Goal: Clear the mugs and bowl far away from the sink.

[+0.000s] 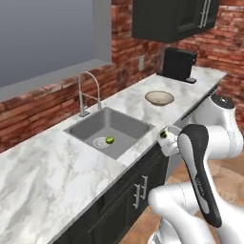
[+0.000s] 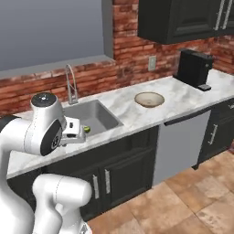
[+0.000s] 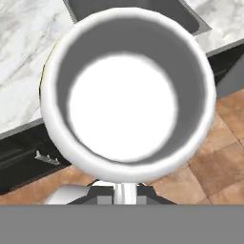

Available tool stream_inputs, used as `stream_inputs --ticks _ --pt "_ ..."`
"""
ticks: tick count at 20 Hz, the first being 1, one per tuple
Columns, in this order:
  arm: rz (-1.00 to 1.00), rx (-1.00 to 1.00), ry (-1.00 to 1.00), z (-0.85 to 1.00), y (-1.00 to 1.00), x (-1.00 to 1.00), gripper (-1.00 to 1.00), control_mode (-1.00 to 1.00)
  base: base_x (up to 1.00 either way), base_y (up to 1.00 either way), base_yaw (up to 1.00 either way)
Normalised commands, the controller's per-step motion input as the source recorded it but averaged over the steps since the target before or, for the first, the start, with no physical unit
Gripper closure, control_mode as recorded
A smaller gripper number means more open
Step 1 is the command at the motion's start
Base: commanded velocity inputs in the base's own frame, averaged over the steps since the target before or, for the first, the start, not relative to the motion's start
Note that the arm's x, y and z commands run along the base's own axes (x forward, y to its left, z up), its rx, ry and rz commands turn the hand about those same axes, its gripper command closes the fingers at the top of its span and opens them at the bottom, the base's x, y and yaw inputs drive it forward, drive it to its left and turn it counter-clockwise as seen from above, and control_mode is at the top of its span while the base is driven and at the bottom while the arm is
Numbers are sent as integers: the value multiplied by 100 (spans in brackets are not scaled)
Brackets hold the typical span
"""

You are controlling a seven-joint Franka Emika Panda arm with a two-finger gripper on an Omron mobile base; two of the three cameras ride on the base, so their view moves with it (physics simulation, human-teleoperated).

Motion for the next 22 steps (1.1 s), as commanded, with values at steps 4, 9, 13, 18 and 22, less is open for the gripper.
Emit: stream_inputs --ticks 4,9,13,18,22 --pt "0 0 0 0 0 0 100 100 -22 -44 -64" --pt "0 0 0 0 0 0 100 100 -16 -46 -67" --pt "0 0 0 0 0 0 100 100 -12 -39 -70" --pt "0 0 0 0 0 0 100 100 -6 -30 -73" --pt "0 0 0 0 0 0 100 100 0 -24 -77"
